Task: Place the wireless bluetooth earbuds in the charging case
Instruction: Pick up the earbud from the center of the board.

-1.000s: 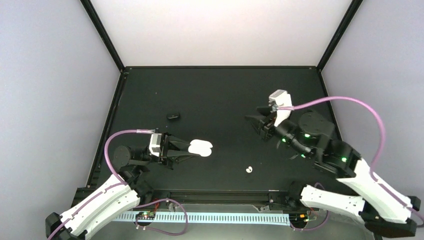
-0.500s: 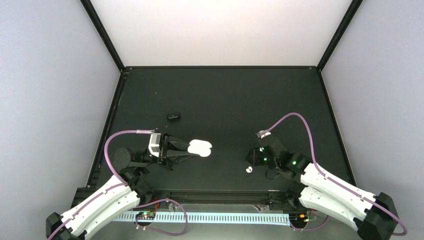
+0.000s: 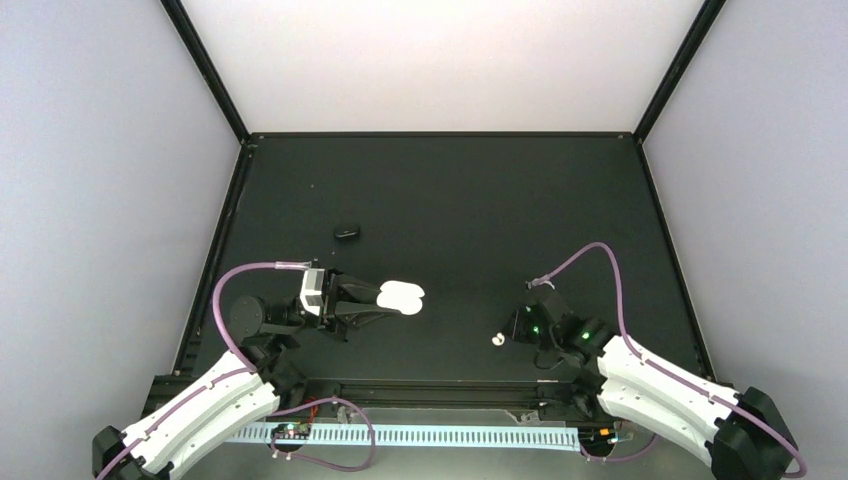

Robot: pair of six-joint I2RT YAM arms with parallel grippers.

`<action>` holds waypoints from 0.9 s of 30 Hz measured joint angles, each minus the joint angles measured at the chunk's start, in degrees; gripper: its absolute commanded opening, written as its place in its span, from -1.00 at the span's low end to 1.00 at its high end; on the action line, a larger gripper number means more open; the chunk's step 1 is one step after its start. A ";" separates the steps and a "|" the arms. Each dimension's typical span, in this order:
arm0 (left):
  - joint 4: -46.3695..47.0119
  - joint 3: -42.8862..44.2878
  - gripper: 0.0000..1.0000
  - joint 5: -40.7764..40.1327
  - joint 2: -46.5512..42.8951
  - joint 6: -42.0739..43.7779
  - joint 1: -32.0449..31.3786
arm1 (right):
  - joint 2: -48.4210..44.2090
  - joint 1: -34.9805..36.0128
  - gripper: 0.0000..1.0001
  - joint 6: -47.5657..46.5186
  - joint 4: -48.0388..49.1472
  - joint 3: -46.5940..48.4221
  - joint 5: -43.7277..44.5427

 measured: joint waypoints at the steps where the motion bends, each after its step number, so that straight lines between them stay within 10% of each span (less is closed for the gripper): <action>1: -0.04 -0.04 -0.97 0.00 0.00 0.11 0.02 | -0.37 0.00 -0.36 0.11 -0.07 -0.39 -0.13; 27: -0.61 -0.68 -0.97 0.00 0.17 0.98 0.00 | 6.84 -0.04 -0.69 -2.40 6.19 -0.85 -6.40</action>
